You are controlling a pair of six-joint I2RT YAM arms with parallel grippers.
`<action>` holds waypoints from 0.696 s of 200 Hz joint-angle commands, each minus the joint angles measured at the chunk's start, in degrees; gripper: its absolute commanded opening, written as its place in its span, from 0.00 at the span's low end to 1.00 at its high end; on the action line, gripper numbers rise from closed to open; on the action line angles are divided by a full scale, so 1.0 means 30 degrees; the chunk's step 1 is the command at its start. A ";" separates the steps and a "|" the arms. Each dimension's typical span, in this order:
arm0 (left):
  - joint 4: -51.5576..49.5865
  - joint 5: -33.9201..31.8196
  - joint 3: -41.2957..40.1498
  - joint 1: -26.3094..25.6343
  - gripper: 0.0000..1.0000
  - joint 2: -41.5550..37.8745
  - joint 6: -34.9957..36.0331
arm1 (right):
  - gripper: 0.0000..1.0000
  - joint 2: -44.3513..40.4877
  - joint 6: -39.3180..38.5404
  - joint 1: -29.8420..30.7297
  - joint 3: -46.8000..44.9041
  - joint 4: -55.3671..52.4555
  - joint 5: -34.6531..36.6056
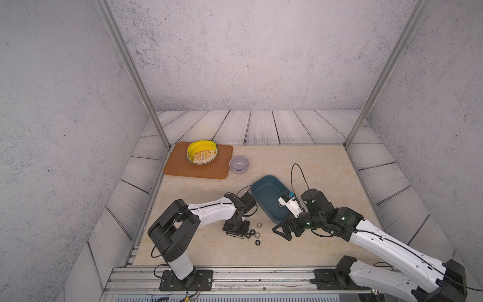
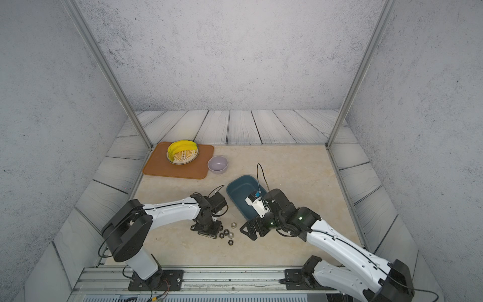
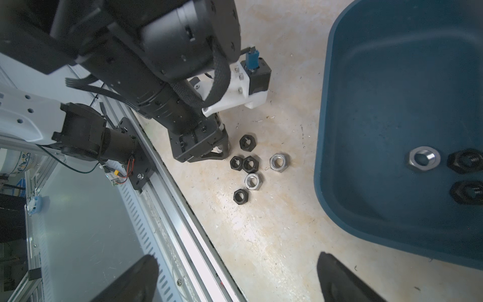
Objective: Put the nuts on the desktop into the storage box
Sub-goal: Pick up the nut from the center of the board.
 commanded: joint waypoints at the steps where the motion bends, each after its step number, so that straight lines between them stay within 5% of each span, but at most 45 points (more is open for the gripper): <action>1: -0.0267 0.0030 0.0375 -0.0072 0.36 0.0719 0.0127 | 0.99 -0.0300 -0.0055 0.0112 -0.0019 0.0131 0.0211; 102: -0.0308 -0.0244 0.1090 -0.0075 0.40 0.1699 0.0017 | 0.99 -0.0564 -0.0432 0.0126 -0.0023 0.0027 0.0300; 139: -0.0301 -0.0338 0.0997 -0.0078 0.29 0.1548 -0.0041 | 0.99 -0.0621 -0.0505 0.0129 -0.0019 0.0011 0.0359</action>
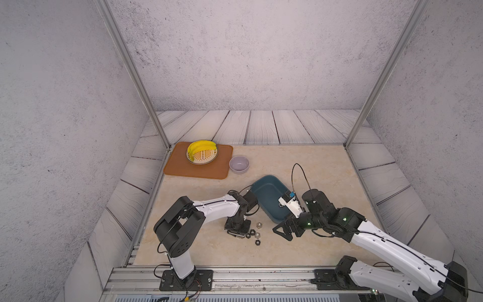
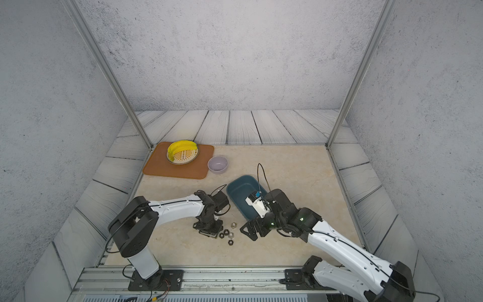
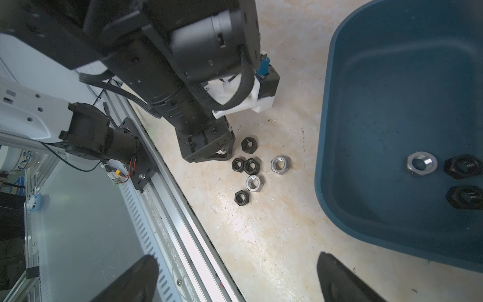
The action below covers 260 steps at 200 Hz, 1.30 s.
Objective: Put the nuts on the desktop into the storage box
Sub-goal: Pick up the nut from the center of the board.
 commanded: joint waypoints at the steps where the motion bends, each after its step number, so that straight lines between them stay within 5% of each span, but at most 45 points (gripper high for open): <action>1: 0.0763 -0.0286 -0.0105 -0.0079 0.29 0.0471 -0.0078 | 0.99 -0.0316 -0.0289 0.0069 -0.0019 0.0004 0.0344; 83: 0.0686 0.0489 -0.0361 -0.0079 0.25 -0.2457 -0.0223 | 0.99 -0.0892 -0.0578 0.0119 -0.0228 0.0469 0.0583; 114: 0.0838 0.1419 -0.0151 -0.0072 0.22 -0.4522 -0.0363 | 0.99 -0.2499 0.0205 0.0098 -0.1701 0.3668 -0.0852; 153: 0.1111 0.2849 -0.0129 -0.0079 0.22 -0.7326 -0.0662 | 0.99 -0.5204 -0.0546 0.0127 -0.3829 0.8627 -0.5453; 183: 0.2151 0.4765 -0.0155 -0.0079 0.22 -0.9296 -0.0921 | 0.99 -0.6431 -0.1180 0.0146 -0.5403 1.1251 -0.4802; 260: 0.8936 1.0956 -0.1641 -0.0043 0.21 -1.2454 -0.3668 | 0.99 -0.6174 -0.8107 0.0579 -0.7379 1.6403 -0.5687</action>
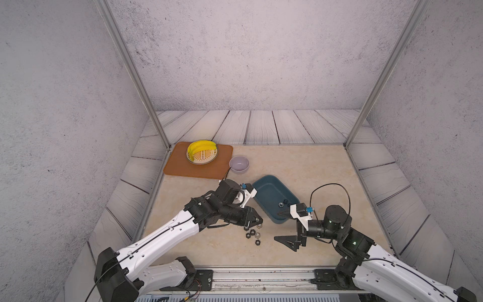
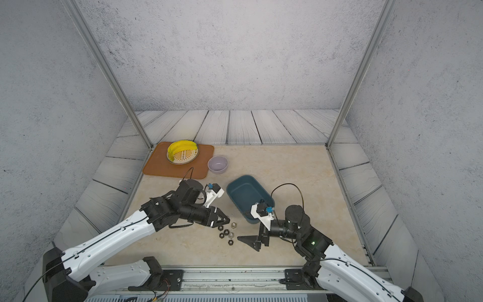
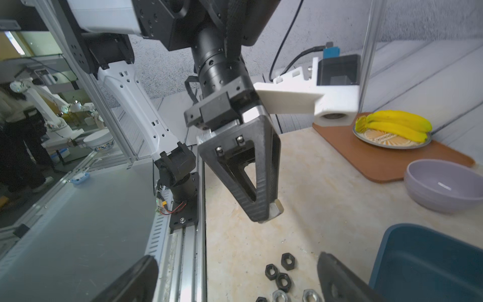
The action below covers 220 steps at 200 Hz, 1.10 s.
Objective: Put the nuts on the desktop into the storage box
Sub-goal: Pick up the nut from the center of the board.
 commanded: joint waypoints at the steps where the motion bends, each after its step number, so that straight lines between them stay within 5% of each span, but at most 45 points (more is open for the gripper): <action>1: 0.3065 0.2717 -0.0663 -0.0032 0.21 -0.0521 -0.1110 | 0.99 -0.0288 -0.3593 0.0357 -0.0338 0.2495 -0.0619; 48: 0.6822 0.5060 -0.1820 -0.0050 0.20 -0.0763 -0.2853 | 0.99 0.0472 -0.4615 0.0538 -0.0463 0.4479 -0.0121; 128: 0.7494 0.5696 -0.2285 -0.0079 0.19 -0.0750 -0.2812 | 0.92 0.1569 -0.3388 0.0744 -0.0797 0.6288 0.1547; 220: 0.7471 0.6087 -0.2180 -0.0074 0.18 -0.0457 -0.2683 | 0.77 0.2645 -0.2563 0.0758 0.1177 0.2987 0.0269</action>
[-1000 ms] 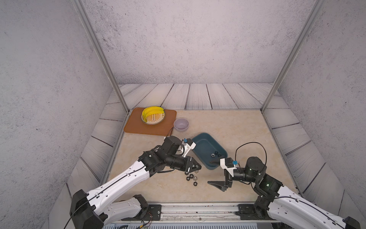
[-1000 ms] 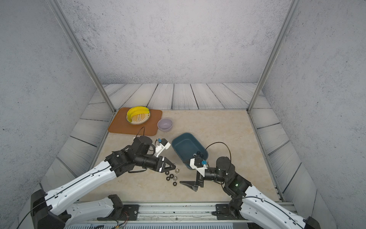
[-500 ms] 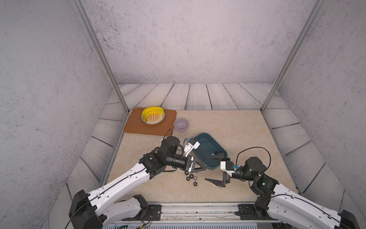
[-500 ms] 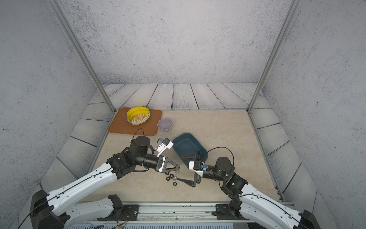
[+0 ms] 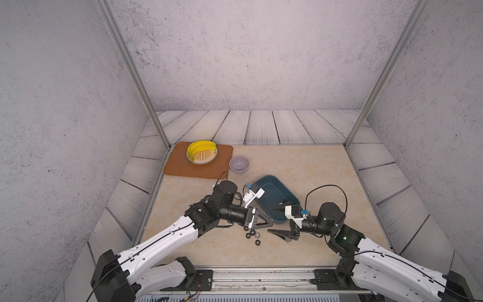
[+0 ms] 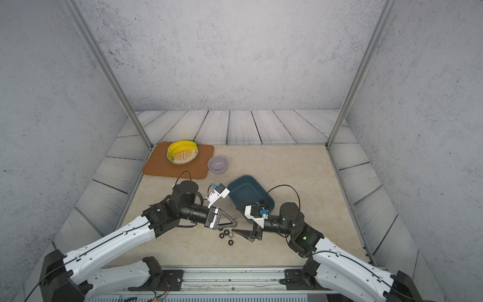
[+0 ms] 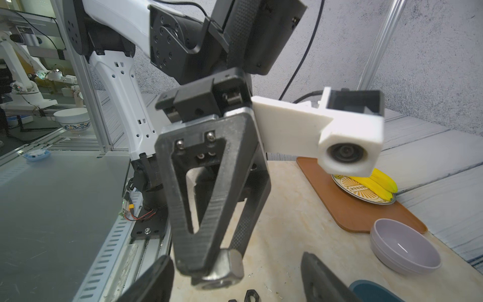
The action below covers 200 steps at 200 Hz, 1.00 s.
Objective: Put the nuts on the desktop into the storage box
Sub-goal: Pick up the nut from the center of the board.
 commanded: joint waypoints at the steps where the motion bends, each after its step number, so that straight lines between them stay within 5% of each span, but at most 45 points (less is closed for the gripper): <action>1: 0.0209 0.0382 0.0145 -0.0077 0.18 0.0076 0.0282 | 0.77 -0.0096 0.0173 0.0117 0.0411 -0.0368 -0.0567; 122: 0.0068 0.0410 0.0293 -0.0050 0.17 0.0244 0.0281 | 0.46 -0.1153 -0.0060 0.0095 0.0658 -0.2099 -0.0100; 200: 0.0677 0.0338 0.0461 -0.0050 0.15 0.0669 -0.0012 | 0.41 -0.0660 0.0143 0.0109 0.1082 -0.2058 -0.0448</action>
